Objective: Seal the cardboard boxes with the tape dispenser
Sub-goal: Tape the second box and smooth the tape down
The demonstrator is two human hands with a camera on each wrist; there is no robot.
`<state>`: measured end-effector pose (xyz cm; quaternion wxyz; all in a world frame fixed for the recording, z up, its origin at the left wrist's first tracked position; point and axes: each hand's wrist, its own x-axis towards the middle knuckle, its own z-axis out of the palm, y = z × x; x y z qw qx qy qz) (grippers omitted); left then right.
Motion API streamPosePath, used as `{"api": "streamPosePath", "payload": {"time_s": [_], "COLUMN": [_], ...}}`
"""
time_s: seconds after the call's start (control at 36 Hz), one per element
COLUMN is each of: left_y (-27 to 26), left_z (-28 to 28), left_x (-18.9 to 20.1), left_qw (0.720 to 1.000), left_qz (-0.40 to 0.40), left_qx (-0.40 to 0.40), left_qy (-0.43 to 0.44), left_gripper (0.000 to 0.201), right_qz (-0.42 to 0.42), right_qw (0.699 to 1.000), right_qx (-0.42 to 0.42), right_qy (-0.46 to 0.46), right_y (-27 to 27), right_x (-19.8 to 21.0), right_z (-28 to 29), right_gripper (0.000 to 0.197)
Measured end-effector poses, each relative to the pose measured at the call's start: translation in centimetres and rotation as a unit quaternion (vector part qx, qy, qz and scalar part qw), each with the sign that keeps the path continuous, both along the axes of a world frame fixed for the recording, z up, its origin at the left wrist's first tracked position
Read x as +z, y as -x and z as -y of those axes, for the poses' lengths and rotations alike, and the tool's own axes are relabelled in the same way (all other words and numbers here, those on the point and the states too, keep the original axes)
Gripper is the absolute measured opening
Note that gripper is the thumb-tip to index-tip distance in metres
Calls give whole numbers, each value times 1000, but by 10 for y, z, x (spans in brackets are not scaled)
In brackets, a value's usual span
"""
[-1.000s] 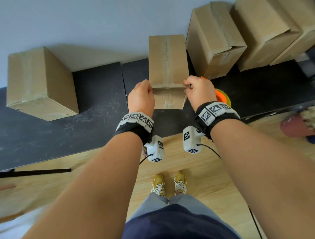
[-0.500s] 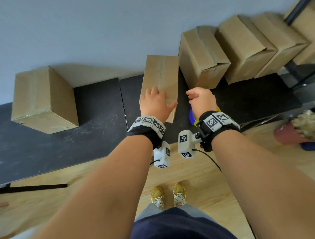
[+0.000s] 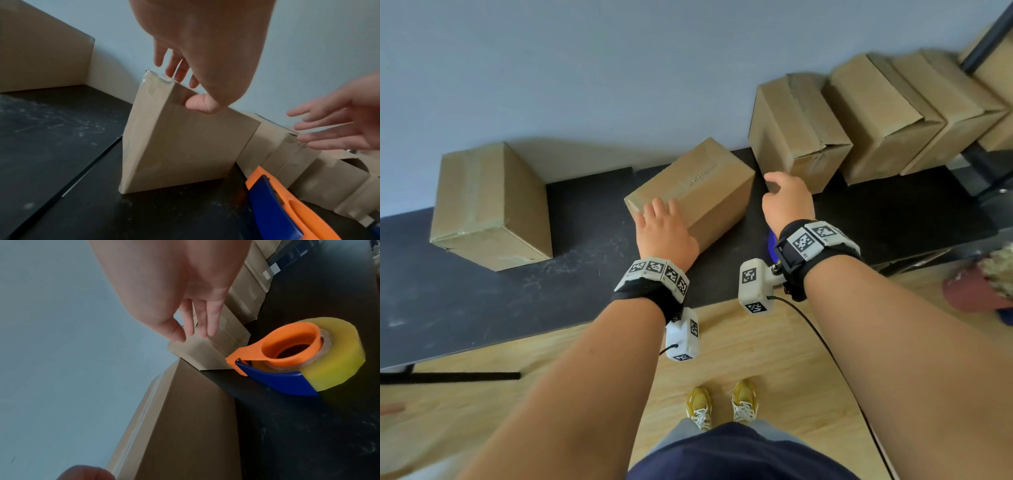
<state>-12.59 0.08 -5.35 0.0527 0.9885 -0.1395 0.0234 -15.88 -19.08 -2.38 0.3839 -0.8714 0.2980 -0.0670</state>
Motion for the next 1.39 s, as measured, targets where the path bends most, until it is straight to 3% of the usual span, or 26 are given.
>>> {"api": "streamPosePath", "payload": {"time_s": [0.14, 0.25, 0.36, 0.44, 0.61, 0.75, 0.86, 0.94, 1.06, 1.31, 1.39], "left_y": [6, 9, 10, 10, -1, 2, 5, 5, 6, 5, 5], "left_z": [-14, -13, 5, 21, 43, 51, 52, 52, 54, 55, 55], "left_x": [-8, -3, 8, 7, -9, -23, -32, -36, -40, -44, -44], "left_qw": [999, 999, 992, 987, 990, 994, 995, 995, 994, 991, 991], "left_qz": [31, 17, -31, -36, -52, -29, 5, 29, 52, 82, 83], "left_qx": [-15, -30, -92, -116, -113, -93, -87, -87, -85, -87, -90], "left_qy": [15, 42, 81, 106, 61, 56, 53, 48, 48, 54, 57], "left_gripper": [35, 38, 51, 44, 48, 53, 53, 54, 54, 52, 51], "right_qz": [-16, -46, -26, -21, -68, -143, -195, -248, -298, -338, -312], "right_qw": [999, 996, 998, 999, 997, 989, 980, 968, 951, 934, 945], "right_qx": [46, 75, 50, 34, -20, -11, -51, -14, 14, 35, 35], "right_qy": [-18, -4, -10, -30, -18, 28, 6, 38, 78, 114, 91], "right_y": [-2, 1, 8, 14, 29, 30, 18, 15, 15, 6, 7], "right_x": [0, -8, -14, -17, -37, -62, -79, -93, -101, -111, -104], "right_z": [-7, -13, -18, -18, 5, 25, 32, 36, 36, 37, 39], "right_gripper": [52, 43, 41, 41, 40, 29, 33, 52, 51, 43, 40]}}
